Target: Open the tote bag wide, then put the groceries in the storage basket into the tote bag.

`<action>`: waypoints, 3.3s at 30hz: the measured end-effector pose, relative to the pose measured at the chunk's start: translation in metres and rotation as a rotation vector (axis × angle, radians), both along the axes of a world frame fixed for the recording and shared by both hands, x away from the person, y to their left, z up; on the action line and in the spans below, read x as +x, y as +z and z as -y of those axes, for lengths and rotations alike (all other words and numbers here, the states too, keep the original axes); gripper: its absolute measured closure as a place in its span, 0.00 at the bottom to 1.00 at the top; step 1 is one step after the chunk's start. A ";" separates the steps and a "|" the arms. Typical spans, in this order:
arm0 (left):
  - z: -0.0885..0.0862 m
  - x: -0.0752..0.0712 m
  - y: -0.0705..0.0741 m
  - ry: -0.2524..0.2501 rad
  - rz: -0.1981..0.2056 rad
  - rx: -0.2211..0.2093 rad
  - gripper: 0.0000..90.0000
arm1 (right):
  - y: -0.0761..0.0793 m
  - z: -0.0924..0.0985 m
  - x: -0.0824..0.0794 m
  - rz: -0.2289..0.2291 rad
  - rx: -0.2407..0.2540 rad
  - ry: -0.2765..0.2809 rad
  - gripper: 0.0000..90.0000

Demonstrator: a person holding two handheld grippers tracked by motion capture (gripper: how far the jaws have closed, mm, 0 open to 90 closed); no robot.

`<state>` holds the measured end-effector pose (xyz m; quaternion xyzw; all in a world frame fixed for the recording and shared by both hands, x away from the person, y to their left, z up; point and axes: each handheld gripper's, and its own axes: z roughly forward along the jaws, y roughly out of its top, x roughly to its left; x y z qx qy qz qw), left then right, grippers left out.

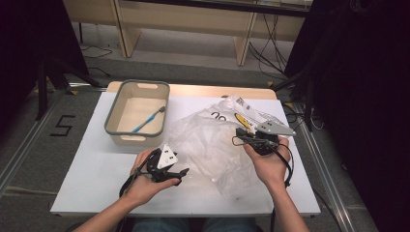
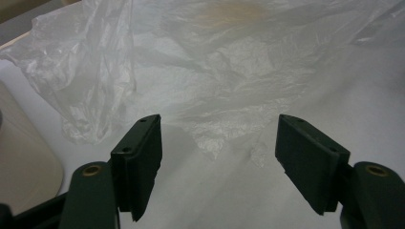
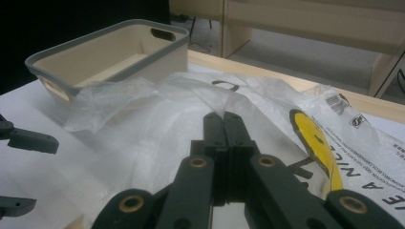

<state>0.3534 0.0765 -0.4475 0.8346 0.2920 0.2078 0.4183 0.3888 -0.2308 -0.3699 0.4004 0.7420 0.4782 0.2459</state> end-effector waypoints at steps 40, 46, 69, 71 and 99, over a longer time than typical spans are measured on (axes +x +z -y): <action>-0.005 0.002 0.010 0.011 -0.009 -0.013 0.36 | -0.001 -0.004 0.000 -0.008 -0.007 0.006 1.00; -0.016 0.005 0.030 0.030 -0.010 -0.045 0.36 | -0.003 -0.002 -0.001 -0.015 -0.005 0.010 1.00; -0.071 0.080 0.073 0.154 -0.054 0.005 0.34 | -0.004 -0.001 0.001 -0.023 -0.006 0.004 1.00; -0.073 0.090 0.074 0.165 -0.069 0.018 0.34 | -0.004 0.000 0.001 -0.023 -0.006 0.004 1.00; -0.092 0.179 0.060 0.259 -0.183 0.215 0.41 | -0.006 0.000 0.002 -0.024 -0.003 0.004 1.00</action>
